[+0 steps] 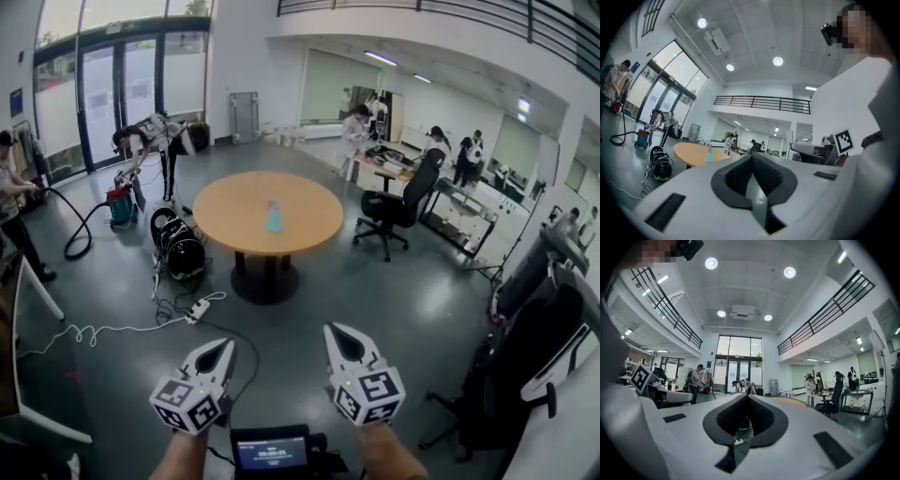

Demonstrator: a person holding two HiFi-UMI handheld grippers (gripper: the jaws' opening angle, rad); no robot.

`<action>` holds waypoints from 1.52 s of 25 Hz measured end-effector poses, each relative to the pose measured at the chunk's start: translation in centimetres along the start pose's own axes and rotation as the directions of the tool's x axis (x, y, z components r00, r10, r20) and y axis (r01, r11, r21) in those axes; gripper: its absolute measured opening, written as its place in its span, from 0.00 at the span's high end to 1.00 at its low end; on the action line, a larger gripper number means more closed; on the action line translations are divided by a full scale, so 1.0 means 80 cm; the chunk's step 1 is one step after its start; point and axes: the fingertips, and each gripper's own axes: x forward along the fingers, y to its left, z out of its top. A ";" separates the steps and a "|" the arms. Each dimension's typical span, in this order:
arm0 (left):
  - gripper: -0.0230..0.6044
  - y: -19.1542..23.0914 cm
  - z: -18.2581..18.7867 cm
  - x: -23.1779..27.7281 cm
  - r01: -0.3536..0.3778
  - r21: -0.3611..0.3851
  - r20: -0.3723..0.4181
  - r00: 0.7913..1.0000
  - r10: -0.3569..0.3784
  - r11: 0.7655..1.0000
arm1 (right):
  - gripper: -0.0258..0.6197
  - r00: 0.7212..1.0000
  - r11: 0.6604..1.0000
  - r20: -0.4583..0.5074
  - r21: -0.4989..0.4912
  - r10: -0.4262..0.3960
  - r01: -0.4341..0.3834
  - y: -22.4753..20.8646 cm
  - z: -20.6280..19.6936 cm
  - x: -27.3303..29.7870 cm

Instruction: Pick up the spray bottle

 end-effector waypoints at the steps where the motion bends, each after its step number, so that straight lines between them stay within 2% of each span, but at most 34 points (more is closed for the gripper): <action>1: 0.96 0.002 -0.001 0.001 0.006 -0.006 -0.003 1.000 -0.006 1.000 | 0.96 1.000 1.000 -0.004 0.003 -0.005 0.005 0.002 0.001 0.000; 6: 0.96 0.013 -0.007 0.004 0.018 -0.033 -0.008 1.000 -0.018 0.999 | 0.96 1.000 1.000 -0.011 -0.023 -0.005 0.005 0.011 0.004 0.014; 12: 0.96 0.042 -0.005 0.029 -0.007 -0.033 -0.010 1.000 0.007 0.999 | 0.96 1.000 1.000 -0.001 0.014 0.019 -0.019 -0.001 -0.005 0.057; 19: 0.96 0.062 0.014 0.090 -0.054 0.018 -0.006 0.999 0.054 0.998 | 0.96 0.994 0.995 0.058 0.020 0.097 -0.098 -0.046 0.004 0.119; 27: 0.96 0.065 0.029 0.176 -0.079 0.061 0.005 0.997 0.079 0.995 | 0.95 0.990 0.994 0.092 0.010 0.110 -0.112 -0.121 0.021 0.169; 35: 0.96 0.077 0.023 0.227 -0.138 0.041 -0.011 0.990 0.139 0.990 | 0.95 0.981 0.984 0.084 0.026 0.175 -0.178 -0.167 -0.002 0.199; 38: 0.96 0.069 0.023 0.247 -0.140 0.053 -0.030 0.989 0.141 0.989 | 0.95 0.985 0.986 0.075 0.051 0.155 -0.159 -0.191 0.001 0.201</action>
